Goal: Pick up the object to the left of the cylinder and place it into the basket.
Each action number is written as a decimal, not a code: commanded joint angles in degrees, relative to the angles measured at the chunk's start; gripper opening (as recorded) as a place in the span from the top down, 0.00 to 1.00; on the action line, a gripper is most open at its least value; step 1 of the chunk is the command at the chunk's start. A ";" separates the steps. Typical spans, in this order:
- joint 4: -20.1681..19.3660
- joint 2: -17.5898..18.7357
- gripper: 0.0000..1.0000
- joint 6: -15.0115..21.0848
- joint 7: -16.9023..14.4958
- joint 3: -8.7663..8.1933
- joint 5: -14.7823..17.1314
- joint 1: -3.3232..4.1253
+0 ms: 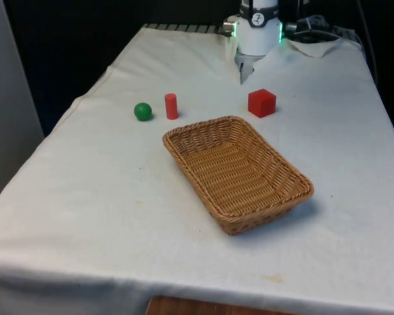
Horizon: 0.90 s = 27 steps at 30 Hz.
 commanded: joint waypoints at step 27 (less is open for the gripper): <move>-16.62 -6.88 0.00 14.78 2.06 1.78 -3.72 -0.23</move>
